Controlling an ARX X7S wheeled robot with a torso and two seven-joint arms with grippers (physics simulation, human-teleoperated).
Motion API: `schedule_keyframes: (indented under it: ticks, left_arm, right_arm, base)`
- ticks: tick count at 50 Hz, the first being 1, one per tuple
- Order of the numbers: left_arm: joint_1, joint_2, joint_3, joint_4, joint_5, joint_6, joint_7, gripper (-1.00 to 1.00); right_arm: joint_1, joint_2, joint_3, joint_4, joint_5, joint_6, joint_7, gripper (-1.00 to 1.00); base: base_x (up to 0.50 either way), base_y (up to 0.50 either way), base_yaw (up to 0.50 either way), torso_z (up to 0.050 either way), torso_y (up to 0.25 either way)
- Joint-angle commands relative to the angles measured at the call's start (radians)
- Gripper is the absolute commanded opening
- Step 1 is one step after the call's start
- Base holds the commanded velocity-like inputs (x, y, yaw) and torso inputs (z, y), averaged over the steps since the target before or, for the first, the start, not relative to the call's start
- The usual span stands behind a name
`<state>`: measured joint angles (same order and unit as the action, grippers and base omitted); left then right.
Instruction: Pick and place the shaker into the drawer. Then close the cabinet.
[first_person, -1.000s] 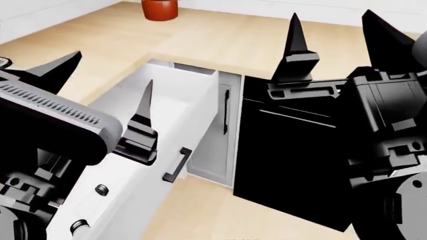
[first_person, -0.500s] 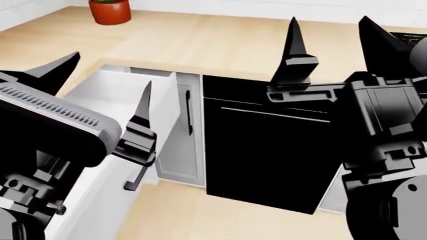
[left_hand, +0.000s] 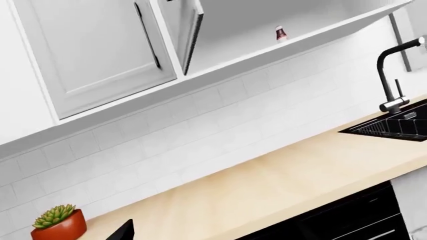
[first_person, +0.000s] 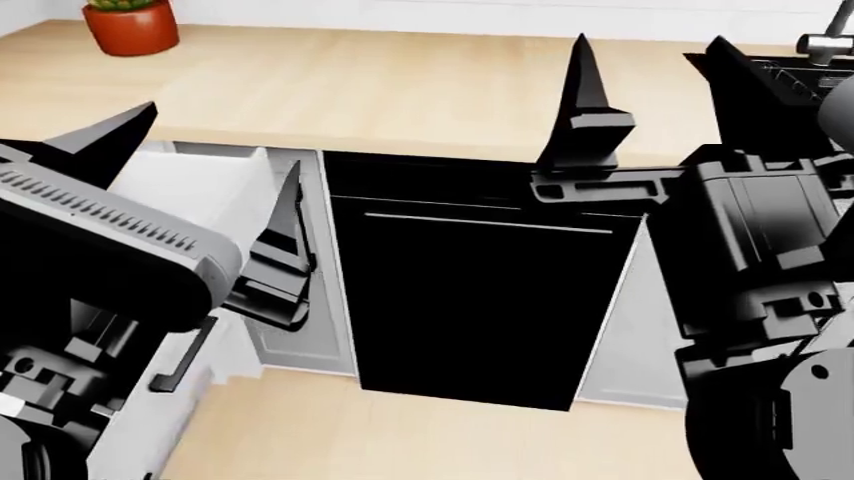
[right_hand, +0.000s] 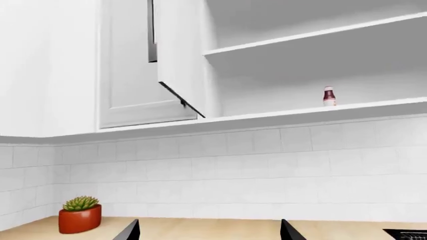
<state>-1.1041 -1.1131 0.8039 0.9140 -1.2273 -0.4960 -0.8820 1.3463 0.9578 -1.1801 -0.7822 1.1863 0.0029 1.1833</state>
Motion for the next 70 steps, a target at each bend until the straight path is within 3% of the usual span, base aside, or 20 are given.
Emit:
schedule_keyframes:
  ticks: [1,18,27,30,37,45,52,59,70]
  left_arm:
    - [0.006,-0.003,0.001,0.006,0.002,0.001,-0.004,1.0]
    - [0.033,0.005,0.015,0.012,0.022,0.005,-0.01,1.0]
    - [0.076,0.058,0.044,-0.017,0.048,0.018,-0.019,1.0]
    - [0.152,0.129,0.087,-0.087,0.104,0.048,-0.025,1.0]
    - [0.392,0.406,0.233,-0.451,0.331,0.194,0.031,1.0]
    - [0.502,0.633,0.289,-0.917,0.464,0.348,0.134,1.0]
    - [0.505,0.74,0.268,-1.197,0.56,0.518,0.199,1.0]
    - [0.483,0.851,0.238,-1.492,0.561,0.587,0.265,1.0]
    - [0.488,0.984,0.199,-1.899,0.604,0.764,0.295,1.0]
  right_arm:
    - [-0.024,-0.008,0.004,0.001,-0.011,-0.029,-0.012,1.0]
    - [-0.049,-0.016,-0.005,0.014,-0.024,-0.03,-0.024,1.0]
    - [-0.062,-0.013,-0.023,0.042,-0.003,-0.006,-0.032,1.0]
    - [-0.097,-0.016,-0.05,0.119,0.034,0.003,-0.067,1.0]
    - [-0.263,-0.078,-0.101,0.456,0.023,-0.088,-0.186,1.0]
    - [-0.383,-0.211,-0.13,0.782,-0.019,-0.177,-0.297,1.0]
    - [-0.44,-0.291,-0.162,1.006,-0.185,-0.265,-0.303,1.0]
    - [-0.62,-0.441,-0.048,1.312,0.024,-0.456,-0.54,1.0]
    - [-0.679,-0.723,0.001,1.857,0.076,-0.548,-0.818,1.0]
  base:
    - [0.01,-0.5,0.0,0.0,0.0]
    - [-0.02,-0.51,0.0,0.0,0.0]
    - [-0.11,-0.29,0.0,0.0,0.0]
    - [0.0,0.0,0.0,0.0,0.0]
    - [0.0,0.0,0.0,0.0,0.0]
    - [0.0,0.0,0.0,0.0,0.0]
    - [0.0,0.0,0.0,0.0,0.0]
    - [0.0,0.0,0.0,0.0,0.0]
    - [0.0,0.0,0.0,0.0,0.0]
